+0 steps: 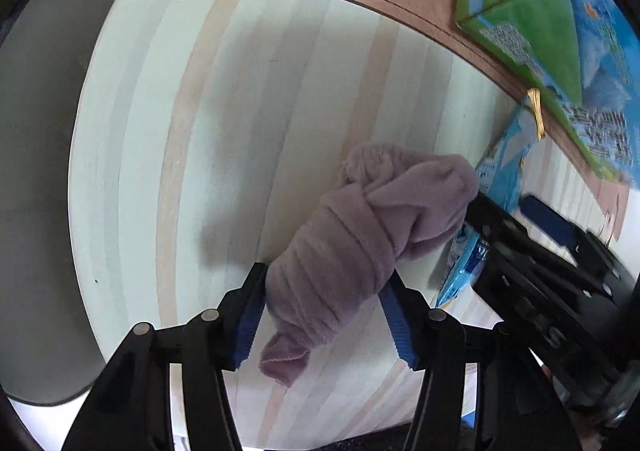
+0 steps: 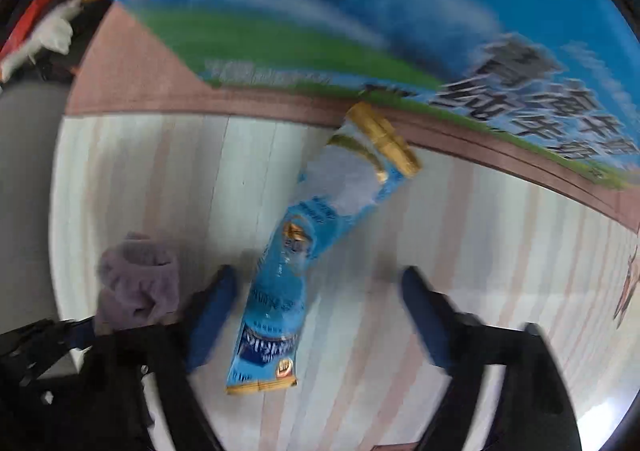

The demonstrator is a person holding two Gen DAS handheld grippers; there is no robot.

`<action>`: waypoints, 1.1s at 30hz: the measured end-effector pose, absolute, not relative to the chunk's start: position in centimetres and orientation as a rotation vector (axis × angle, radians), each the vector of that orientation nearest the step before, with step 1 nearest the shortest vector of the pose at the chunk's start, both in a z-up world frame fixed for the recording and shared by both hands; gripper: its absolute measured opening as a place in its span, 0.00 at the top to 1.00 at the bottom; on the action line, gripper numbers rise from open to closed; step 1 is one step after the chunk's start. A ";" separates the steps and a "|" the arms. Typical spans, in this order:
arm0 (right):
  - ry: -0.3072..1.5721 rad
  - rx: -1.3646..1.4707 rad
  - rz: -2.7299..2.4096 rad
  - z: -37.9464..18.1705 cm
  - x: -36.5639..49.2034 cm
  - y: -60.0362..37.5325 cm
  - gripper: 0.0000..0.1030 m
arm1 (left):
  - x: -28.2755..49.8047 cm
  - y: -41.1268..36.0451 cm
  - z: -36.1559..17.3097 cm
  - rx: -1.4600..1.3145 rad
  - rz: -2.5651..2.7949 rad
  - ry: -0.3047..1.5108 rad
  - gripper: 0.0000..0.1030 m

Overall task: Organize soft objects
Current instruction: 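Grasp the blue tube drink with the right tool while the left grasps the pink towel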

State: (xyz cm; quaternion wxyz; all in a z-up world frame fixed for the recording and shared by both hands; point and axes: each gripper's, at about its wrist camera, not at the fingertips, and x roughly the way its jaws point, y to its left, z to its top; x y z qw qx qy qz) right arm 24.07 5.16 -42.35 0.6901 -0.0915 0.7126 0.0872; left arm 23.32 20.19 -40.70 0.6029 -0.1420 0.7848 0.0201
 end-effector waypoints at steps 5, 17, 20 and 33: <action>1.604 -0.297 0.255 -42.1 22.2 5.1 0.69 | 23.4 18.3 -40.6 -0.316 -0.010 1.842 0.48; 1.767 -0.091 0.282 -43.5 18.7 -4.0 0.67 | 23.5 15.0 -40.3 -0.266 -0.057 1.844 0.44; 1.782 -0.056 0.287 -43.7 18.8 -4.6 0.62 | 24.0 12.6 -39.6 -0.164 -0.063 1.825 0.44; 1.787 0.002 0.273 -43.7 20.5 -5.8 0.46 | 25.2 8.1 -35.1 0.156 -0.029 1.741 0.43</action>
